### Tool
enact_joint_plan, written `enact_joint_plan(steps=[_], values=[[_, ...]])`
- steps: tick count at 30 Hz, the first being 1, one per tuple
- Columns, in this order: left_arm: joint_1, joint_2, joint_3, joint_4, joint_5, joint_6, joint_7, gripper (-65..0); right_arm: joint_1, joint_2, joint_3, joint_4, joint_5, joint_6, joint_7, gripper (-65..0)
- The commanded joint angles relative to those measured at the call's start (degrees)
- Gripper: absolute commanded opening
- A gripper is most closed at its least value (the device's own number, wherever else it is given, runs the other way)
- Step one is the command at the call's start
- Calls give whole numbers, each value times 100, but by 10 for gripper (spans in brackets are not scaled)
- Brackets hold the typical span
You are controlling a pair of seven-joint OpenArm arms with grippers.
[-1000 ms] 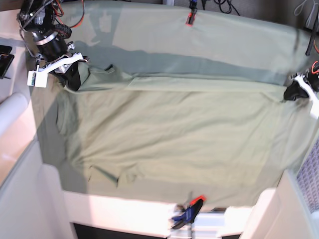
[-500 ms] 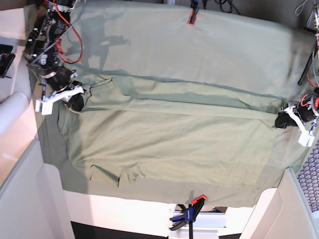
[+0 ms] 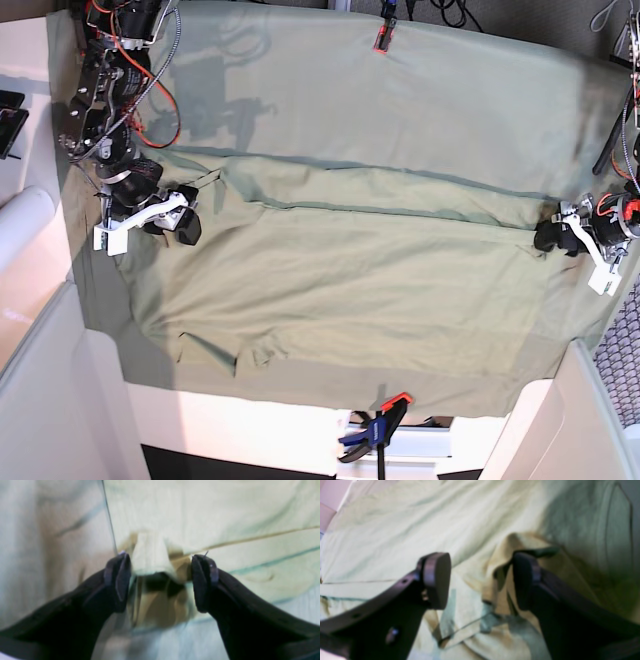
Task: Fold the T-shirt properly
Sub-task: 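Lift the shoulder edges and pull them toward the hem with both grippers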
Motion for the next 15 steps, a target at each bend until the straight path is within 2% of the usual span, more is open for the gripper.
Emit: enact_joint_plan(steps=[1,4,6,10,15], values=[[-155,-140,-74,125,-229,-34,98,-235,133,48,131,251,151,28,-72,-262],[-81,-210,-225,223,-1056,-34,697,-236,28,46,636,826,306,28,-852,-262],[17,-286,-404,302,-1543,-34,940,-236,-155,48,1034,1255,472,26,-1099,-262],[195,-413,-885,352,-1805,-34,1071,-236,-584,44,1628,1436,503,-4,-1054,-262],[437,-437,-1217,352,-2004,-34,1143,-236,-994,46,2026,1209,597,-68,-813,-262]])
